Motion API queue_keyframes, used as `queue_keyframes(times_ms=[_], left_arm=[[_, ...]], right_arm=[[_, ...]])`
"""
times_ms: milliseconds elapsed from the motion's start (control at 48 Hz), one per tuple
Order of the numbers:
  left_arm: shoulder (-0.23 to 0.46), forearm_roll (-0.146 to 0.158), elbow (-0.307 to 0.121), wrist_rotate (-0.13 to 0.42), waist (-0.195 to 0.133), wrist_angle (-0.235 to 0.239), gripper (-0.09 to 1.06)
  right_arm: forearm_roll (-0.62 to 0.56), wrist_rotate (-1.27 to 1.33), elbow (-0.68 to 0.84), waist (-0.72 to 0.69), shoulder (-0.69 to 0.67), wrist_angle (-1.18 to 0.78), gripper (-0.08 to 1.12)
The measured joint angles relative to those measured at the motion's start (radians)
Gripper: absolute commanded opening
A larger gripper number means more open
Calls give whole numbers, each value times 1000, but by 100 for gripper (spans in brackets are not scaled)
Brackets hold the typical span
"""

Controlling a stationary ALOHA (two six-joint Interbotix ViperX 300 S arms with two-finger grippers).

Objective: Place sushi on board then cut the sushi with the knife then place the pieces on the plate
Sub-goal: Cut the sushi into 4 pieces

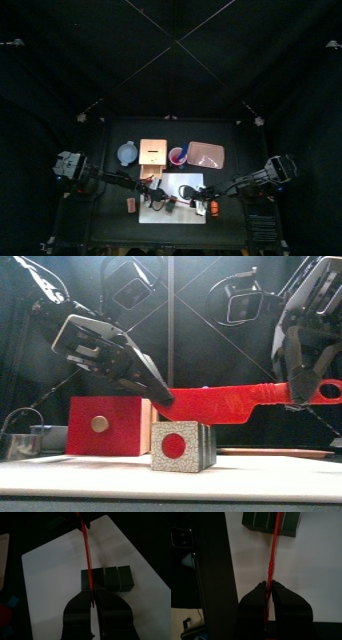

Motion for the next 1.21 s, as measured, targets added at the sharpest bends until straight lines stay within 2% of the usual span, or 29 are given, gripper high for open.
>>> queue_keyframes(times_ms=[938,1208], left_arm=[[28,-2,-2,0,5,23,33],[66,-2,-17,2,5,61,33]], right_arm=[[-14,-2,-3,-2,58,-23,37],[-28,-2,-11,-2,101,-32,37]])
